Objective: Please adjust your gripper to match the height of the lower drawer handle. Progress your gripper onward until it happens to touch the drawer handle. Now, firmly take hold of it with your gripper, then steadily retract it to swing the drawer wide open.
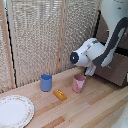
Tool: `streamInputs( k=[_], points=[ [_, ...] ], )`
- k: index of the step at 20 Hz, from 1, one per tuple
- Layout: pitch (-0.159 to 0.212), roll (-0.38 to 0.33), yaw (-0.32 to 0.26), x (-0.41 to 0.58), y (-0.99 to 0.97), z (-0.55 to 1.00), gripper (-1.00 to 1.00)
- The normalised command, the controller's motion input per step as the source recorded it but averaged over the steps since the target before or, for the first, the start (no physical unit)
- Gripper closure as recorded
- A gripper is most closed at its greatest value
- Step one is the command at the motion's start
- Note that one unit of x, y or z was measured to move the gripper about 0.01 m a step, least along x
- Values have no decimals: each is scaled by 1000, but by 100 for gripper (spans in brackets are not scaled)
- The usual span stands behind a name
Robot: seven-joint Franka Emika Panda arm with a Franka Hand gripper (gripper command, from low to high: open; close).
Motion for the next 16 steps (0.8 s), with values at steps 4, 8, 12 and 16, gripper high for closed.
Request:
streamInputs(
  k=[4, 8, 12, 16],
  points=[
    [26, -111, -4, 4, 119, 346, -100],
    [12, -25, -20, 51, 156, 359, -100],
    [3, -97, -16, 56, 189, 69, -100],
    [0, -31, -11, 116, 292, -152, -100]
  ],
)
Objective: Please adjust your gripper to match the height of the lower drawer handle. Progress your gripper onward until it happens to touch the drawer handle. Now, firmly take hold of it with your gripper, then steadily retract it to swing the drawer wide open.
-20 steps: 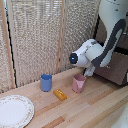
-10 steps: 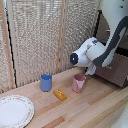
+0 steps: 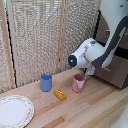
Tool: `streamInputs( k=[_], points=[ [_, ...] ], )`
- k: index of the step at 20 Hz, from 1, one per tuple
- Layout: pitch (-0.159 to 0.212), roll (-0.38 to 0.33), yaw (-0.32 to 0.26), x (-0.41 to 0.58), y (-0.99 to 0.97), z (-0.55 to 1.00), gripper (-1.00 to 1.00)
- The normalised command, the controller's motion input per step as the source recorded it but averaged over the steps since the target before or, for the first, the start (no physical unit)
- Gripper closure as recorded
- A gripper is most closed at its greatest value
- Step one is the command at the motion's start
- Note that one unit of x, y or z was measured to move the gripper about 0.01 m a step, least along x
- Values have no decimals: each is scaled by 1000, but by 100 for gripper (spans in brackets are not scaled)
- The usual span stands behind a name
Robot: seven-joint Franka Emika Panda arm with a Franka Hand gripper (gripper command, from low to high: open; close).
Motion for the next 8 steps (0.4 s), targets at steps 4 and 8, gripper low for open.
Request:
streamInputs(
  k=[4, 8],
  points=[
    [-88, 223, -69, 106, 249, 269, -100],
    [-125, 261, -70, 145, 312, 260, -100]
  ],
)
